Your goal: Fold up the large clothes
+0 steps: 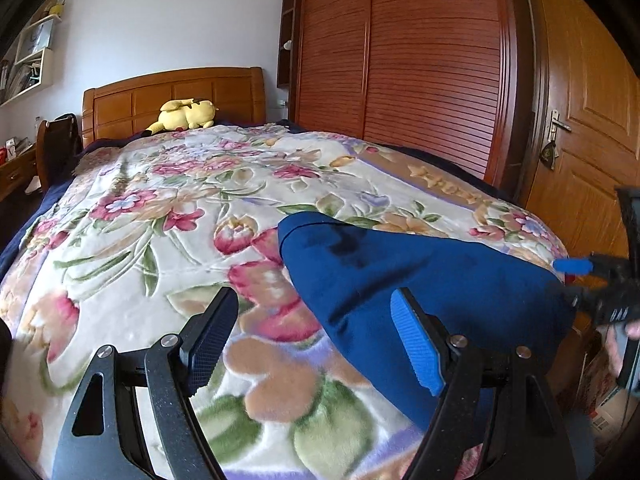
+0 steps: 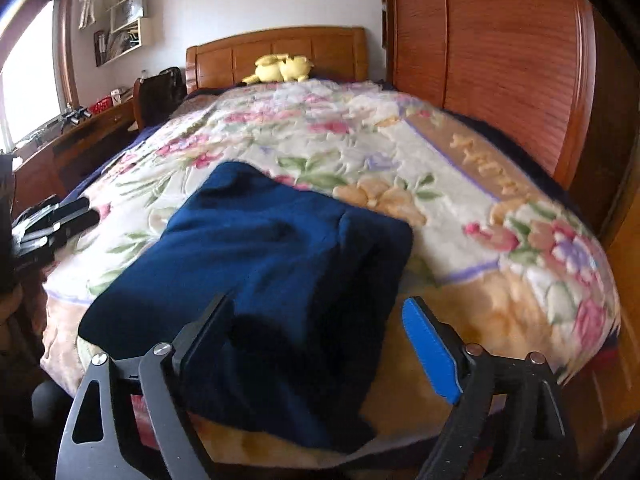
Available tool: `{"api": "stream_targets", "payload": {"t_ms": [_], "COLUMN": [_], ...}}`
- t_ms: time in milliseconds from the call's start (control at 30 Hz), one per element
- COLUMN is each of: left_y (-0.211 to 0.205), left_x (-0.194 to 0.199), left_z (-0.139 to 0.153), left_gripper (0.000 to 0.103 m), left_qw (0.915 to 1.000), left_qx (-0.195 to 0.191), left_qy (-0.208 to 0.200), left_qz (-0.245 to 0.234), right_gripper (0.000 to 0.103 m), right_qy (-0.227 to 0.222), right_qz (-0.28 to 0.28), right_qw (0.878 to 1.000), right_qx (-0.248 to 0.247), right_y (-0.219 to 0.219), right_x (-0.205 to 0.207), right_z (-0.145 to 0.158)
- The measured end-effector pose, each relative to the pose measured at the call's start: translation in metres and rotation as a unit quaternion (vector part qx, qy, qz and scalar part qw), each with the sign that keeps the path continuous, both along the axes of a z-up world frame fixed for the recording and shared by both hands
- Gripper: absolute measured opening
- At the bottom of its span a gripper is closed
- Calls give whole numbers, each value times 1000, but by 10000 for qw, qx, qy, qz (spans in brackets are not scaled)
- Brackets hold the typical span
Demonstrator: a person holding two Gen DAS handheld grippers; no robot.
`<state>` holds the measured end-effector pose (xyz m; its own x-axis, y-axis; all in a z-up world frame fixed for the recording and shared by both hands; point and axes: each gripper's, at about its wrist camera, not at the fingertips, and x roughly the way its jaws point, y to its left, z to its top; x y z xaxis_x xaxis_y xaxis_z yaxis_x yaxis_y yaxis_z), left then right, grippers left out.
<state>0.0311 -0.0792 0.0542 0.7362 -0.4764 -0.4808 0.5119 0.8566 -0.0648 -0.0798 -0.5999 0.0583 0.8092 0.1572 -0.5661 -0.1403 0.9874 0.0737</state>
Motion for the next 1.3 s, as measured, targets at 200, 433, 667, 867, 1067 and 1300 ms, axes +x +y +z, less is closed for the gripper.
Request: {"api": "stream_targets", "payload": {"t_ms": [200, 433, 667, 867, 1067, 1300], "left_y": [5, -19, -61, -77, -79, -92], "left_x": [12, 61, 123, 159, 176, 161], "left_z": [1, -13, -41, -61, -75, -58], "left_gripper": [79, 79, 79, 79, 53, 14], "left_qw": [9998, 9987, 9954, 9908, 9846, 9867], "left_qx": [-19, 79, 413, 743, 464, 614], "left_qy": [104, 464, 853, 1122, 1671, 1457], "left_qz": [184, 206, 102, 122, -218, -385], "right_gripper": [95, 96, 90, 68, 46, 29], "right_qy": [589, 676, 586, 617, 541, 125], "right_qz": [61, 457, 846, 1183, 1494, 1643], "right_qw": [9982, 9940, 9908, 9846, 9767, 9778], "right_qx": [76, 733, 875, 1128, 1441, 1291], "right_y": [1, -17, -20, -26, -38, -49], "right_x": [32, 44, 54, 55, 58, 51], "right_z": [-42, -66, -73, -77, -82, -71]}}
